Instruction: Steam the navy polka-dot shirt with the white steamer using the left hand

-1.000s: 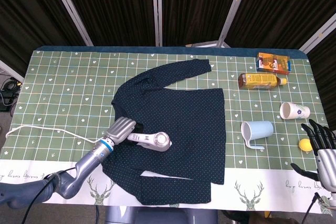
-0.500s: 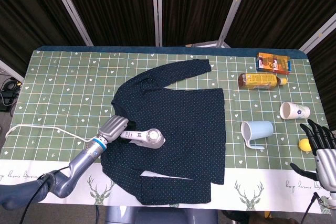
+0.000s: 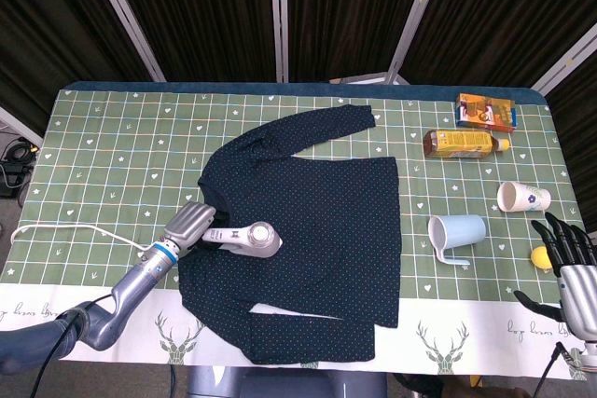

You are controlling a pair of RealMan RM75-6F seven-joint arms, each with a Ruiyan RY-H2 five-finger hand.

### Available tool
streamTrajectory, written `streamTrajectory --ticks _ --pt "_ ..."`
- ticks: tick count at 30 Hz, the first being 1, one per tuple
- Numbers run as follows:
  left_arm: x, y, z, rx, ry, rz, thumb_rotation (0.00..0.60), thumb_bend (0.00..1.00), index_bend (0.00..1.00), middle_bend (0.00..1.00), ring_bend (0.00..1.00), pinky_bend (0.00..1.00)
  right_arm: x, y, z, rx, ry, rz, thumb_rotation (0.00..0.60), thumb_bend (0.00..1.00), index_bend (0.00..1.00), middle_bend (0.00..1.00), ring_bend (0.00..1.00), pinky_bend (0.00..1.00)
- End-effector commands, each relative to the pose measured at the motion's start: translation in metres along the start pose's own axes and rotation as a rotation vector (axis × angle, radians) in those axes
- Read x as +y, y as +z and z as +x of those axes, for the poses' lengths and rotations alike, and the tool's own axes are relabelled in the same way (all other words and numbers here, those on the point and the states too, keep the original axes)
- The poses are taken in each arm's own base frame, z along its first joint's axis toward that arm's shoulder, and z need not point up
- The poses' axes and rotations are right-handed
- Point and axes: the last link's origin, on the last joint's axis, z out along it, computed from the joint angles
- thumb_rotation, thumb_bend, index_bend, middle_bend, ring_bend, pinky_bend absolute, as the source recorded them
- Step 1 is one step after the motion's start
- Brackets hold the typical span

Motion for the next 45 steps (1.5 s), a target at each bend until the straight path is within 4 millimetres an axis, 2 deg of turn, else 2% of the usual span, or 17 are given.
streamTrajectory --ticks 1,18,22,27,34,39,45 --pt "-0.003 -0.001 0.001 0.005 -0.003 0.005 0.600 0.93 1.00 0.88 0.84 1.00 0.000 0.000 0.000 -0.001 0.000 0.001 0.600 0.00 0.00 0.00 0.00 0.00" --pt "-0.021 -0.009 0.012 0.038 -0.020 0.039 0.600 0.93 1.00 0.88 0.84 1.00 -0.002 -0.001 -0.001 -0.001 -0.003 0.005 0.600 0.00 0.00 0.00 0.00 0.00" --pt "-0.021 -0.010 0.022 0.074 -0.041 0.035 0.600 0.93 1.00 0.88 0.84 1.00 -0.002 -0.001 -0.001 -0.003 -0.004 0.006 0.600 0.00 0.00 0.00 0.00 0.00" --pt "-0.027 -0.012 0.044 0.143 -0.073 0.045 0.600 0.93 1.00 0.88 0.84 1.00 -0.002 -0.001 -0.002 -0.004 -0.004 0.007 0.600 0.00 0.00 0.00 0.00 0.00" --pt "-0.057 -0.023 0.067 0.203 -0.085 0.132 0.600 0.93 1.00 0.88 0.84 1.00 -0.004 -0.001 -0.002 -0.007 -0.007 0.012 0.600 0.00 0.00 0.00 0.00 0.00" --pt "-0.088 -0.036 0.067 0.211 -0.110 0.227 0.600 0.92 1.00 0.88 0.84 1.00 -0.006 -0.002 -0.004 -0.011 -0.013 0.020 0.600 0.00 0.00 0.00 0.00 0.00" --pt "-0.112 -0.045 0.063 0.204 -0.137 0.288 0.600 0.88 1.00 0.88 0.84 1.00 -0.009 -0.002 -0.006 -0.017 -0.020 0.025 0.600 0.00 0.00 0.00 0.00 0.00"
